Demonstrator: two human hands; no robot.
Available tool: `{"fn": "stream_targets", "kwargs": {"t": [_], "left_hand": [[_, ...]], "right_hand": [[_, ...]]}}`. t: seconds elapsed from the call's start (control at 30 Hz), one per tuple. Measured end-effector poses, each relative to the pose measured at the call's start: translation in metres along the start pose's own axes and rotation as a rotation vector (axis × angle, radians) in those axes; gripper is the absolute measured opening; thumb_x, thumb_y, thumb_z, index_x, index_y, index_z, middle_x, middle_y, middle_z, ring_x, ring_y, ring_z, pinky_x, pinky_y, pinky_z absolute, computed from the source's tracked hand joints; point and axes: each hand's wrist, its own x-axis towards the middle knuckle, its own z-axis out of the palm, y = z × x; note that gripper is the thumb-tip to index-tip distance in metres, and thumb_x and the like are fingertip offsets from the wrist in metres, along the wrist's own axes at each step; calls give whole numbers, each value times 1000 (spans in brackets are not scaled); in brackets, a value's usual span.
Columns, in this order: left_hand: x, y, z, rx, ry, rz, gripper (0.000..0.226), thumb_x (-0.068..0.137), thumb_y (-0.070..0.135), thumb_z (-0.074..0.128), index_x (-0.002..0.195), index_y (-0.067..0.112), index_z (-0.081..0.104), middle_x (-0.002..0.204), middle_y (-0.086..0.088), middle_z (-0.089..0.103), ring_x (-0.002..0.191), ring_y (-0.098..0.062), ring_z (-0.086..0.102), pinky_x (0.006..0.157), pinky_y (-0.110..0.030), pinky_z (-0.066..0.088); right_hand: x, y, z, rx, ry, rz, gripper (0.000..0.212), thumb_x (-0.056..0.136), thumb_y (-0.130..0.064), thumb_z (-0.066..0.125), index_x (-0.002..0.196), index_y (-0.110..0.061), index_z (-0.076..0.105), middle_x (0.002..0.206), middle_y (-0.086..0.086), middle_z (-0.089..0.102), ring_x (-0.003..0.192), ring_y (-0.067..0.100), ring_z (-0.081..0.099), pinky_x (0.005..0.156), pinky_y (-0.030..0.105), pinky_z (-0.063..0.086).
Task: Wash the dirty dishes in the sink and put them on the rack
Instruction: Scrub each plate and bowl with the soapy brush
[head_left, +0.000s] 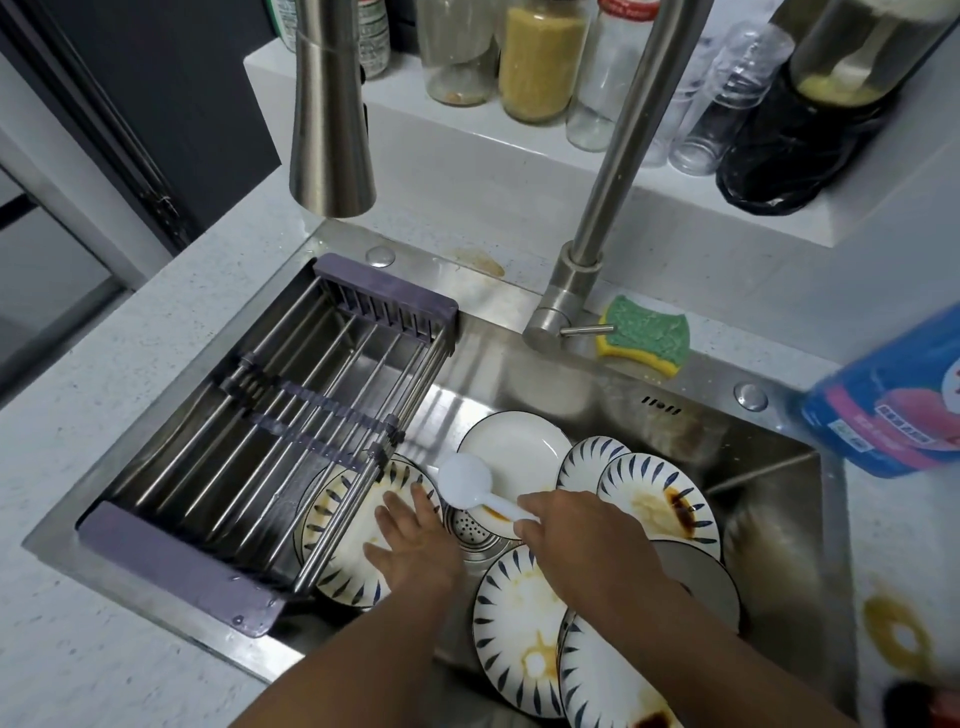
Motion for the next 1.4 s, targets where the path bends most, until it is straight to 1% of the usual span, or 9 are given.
{"fn": "stream_targets", "kwargs": {"t": [0.37,0.47,0.6,0.77,0.93,1.03,1.23,1.33,1.4], "left_hand": [[5,-4,-5,-172,155,138,111,92,61,60,160,8,-10,168,-16,-11,156,-32,-7,126,-49,9],[1,4,0,-341,372,327,91,87,44,74,156,7,27,160,-15,25,149,-31,24,123,-45,26],[-22,22,-4,-397,480,446,51,96,21,61,142,6,46,137,-14,49,126,-28,43,111,-37,39],[-32,42,-3,-522,364,474,26,96,20,58,120,10,56,114,-8,61,108,-28,56,97,-44,50],[-55,67,-4,-702,57,566,7,99,18,55,103,12,56,87,2,66,80,-16,62,70,-28,50],[-64,77,3,-813,-157,589,22,91,44,59,92,22,55,79,4,66,72,-12,60,77,-51,56],[-82,76,9,-414,-120,617,53,74,64,77,93,23,49,79,10,56,71,-11,54,61,-28,38],[-84,66,12,-139,-183,565,46,75,60,77,93,27,50,85,10,59,91,-20,64,70,-30,43],[-89,62,14,-21,-264,532,34,83,49,73,77,26,49,72,7,57,85,-26,68,69,-31,49]], "right_hand": [[4,-16,-4,20,-13,-8,26,103,-38,47,114,-27,67,101,0,70,94,26,64,72,33,44],[4,-19,-7,45,-1,12,21,101,-35,48,106,-25,66,92,-2,66,91,28,63,67,33,40],[2,-13,-15,94,33,60,26,102,-38,46,115,-27,66,101,0,69,97,27,63,73,34,45],[-13,5,-22,168,113,98,30,102,-38,47,126,-33,65,109,-2,71,101,23,63,78,34,47],[-35,26,-19,276,187,152,28,99,-42,49,120,-33,66,94,-4,71,88,18,64,78,33,54],[-50,47,-21,395,241,235,28,98,-46,53,120,-35,66,93,-7,72,85,15,66,73,31,52],[-82,107,-30,482,351,358,26,99,-39,58,112,-22,72,91,-2,72,81,14,65,77,34,54],[-89,123,-26,457,352,384,26,99,-42,57,114,-28,72,87,-7,67,77,8,62,70,30,51],[-91,125,-22,465,338,388,31,98,-45,56,120,-30,71,88,-10,67,78,8,61,70,31,52]]}}
